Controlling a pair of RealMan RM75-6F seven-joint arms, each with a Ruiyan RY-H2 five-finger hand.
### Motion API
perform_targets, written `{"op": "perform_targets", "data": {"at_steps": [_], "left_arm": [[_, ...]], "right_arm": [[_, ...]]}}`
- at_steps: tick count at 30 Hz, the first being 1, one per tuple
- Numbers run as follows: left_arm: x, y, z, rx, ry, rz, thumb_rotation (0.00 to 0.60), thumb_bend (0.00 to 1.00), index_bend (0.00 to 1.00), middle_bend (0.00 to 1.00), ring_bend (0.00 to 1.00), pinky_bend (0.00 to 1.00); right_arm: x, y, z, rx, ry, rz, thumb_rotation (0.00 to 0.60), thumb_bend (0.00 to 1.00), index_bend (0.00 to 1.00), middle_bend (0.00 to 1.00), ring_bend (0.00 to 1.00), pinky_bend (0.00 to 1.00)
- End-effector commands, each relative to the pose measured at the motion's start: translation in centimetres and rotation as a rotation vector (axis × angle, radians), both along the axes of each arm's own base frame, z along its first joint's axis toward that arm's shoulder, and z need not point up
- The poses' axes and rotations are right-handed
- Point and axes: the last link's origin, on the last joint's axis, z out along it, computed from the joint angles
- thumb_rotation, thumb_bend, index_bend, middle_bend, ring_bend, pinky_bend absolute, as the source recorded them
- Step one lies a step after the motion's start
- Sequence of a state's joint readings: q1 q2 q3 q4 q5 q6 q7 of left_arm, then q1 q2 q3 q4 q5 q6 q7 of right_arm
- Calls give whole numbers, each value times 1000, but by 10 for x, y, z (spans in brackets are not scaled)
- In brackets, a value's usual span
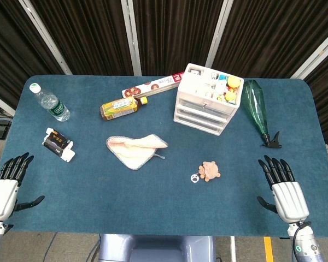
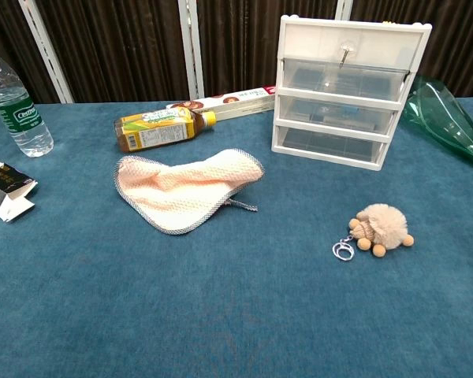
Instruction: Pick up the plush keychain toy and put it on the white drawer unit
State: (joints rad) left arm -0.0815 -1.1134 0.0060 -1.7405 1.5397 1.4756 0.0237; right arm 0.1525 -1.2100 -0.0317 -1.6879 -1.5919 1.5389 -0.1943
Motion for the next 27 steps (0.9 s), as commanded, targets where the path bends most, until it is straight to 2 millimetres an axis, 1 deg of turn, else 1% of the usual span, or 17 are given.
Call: {"op": "perform_targets", "data": {"at_steps": [1,6,7,9,10,11,12,13,14,16,17,19,24,27], "left_arm": [[-1,-1,0,-5,2,6,600,101,0,0,0,0],[-1,-1,2,7,-3,1,600,102,0,0,0,0],[-1,-2,2,5,-2,3,600,101,0,0,0,0],[-1,-2,1,3,-4,7,600,102,0,0,0,0],[-1,-2,1,4,-4,7,600,102,0,0,0,0],[-1,-1,1,5,-4,6,600,102,0,0,0,0],[-1,-1,1,5,-3,6,600,101,0,0,0,0],[-1,-1,1,4,-2,7,600,101,0,0,0,0],[-1,-1,1,3,-1,9,600,101,0,0,0,0],[-1,-2,1,2,1,11,600,101,0,0,0,0],[-2,-2,1,3,1,12,600,102,0,0,0,0],[-1,-1,1,5,-1,13,600,102,0,0,0,0],[-1,-1,-1,-2,4,10,600,101,0,0,0,0],[0,-1,-1,-2,1,9,600,100,0,0,0,0]], "right_arm": [[3,-1,-1,2,-8,6,600,104,0,0,0,0],[7,-3,-5,18,-23,12,600,104,0,4,0,0],[9,-4,-5,20,-30,14,600,104,0,29,8,20],[15,-8,-5,16,-44,28,600,104,6,134,92,164],[17,-10,-4,13,-49,33,600,104,23,250,214,313],[20,-13,-4,8,-56,40,600,104,55,401,374,456],[22,-15,-4,5,-62,46,600,104,94,516,491,540],[26,-18,-5,4,-69,53,600,104,175,684,656,640],[29,-21,-6,5,-76,58,600,105,264,823,786,717],[38,-29,-10,18,-83,68,600,107,375,959,928,809],[42,-32,-12,25,-83,71,600,109,407,991,973,842],[53,-40,-19,47,-79,92,600,114,440,1000,1000,883],[75,-49,-46,145,-59,97,600,157,497,1000,1000,920],[85,-51,-67,210,-18,102,600,201,513,1000,1000,923]]}}
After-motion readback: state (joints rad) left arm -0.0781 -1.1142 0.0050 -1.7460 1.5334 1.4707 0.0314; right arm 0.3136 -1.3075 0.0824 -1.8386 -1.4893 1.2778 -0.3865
